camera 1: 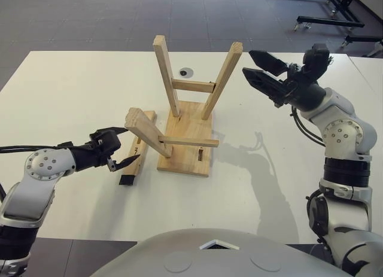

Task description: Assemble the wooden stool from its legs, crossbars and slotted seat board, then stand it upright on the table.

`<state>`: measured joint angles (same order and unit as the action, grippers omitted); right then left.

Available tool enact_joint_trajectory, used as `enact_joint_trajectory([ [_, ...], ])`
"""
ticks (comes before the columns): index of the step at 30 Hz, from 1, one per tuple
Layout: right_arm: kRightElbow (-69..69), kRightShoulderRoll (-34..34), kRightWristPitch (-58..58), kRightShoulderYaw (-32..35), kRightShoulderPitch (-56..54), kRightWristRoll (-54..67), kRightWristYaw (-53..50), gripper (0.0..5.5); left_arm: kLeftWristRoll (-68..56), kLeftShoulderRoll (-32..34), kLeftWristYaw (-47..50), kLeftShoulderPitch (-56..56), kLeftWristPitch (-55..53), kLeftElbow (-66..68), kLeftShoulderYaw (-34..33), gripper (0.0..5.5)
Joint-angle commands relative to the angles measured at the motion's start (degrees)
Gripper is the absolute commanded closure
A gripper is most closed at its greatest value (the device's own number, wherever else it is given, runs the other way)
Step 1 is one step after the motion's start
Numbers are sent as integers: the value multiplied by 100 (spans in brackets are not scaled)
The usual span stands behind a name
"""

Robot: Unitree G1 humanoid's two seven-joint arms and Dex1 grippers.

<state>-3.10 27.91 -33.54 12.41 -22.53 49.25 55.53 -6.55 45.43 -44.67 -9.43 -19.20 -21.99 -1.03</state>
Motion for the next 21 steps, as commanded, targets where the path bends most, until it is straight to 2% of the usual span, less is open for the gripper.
enact_joint_trajectory([
  [1, -168, -81, -15, -78, 157, -52, -100, 95, 167, -677, 937, 399, -1234, -277, 145, 116],
  [5, -366, -165, -27, -145, 367, -42, -225, 95, -217, -1208, 1420, 548, -2362, -609, -101, 116],
  [11, -600, -274, 57, -140, 636, -61, -405, 95, -382, -1134, 1594, 229, -3391, -834, -170, 116],
  [16, -840, -401, 191, -88, 987, -69, -608, 95, -571, -1148, 1577, 103, -3794, -812, -40, 116],
  [21, -898, -501, 304, -125, 1141, -77, -705, 95, -472, -921, 1599, 285, -3670, -445, -68, 116],
])
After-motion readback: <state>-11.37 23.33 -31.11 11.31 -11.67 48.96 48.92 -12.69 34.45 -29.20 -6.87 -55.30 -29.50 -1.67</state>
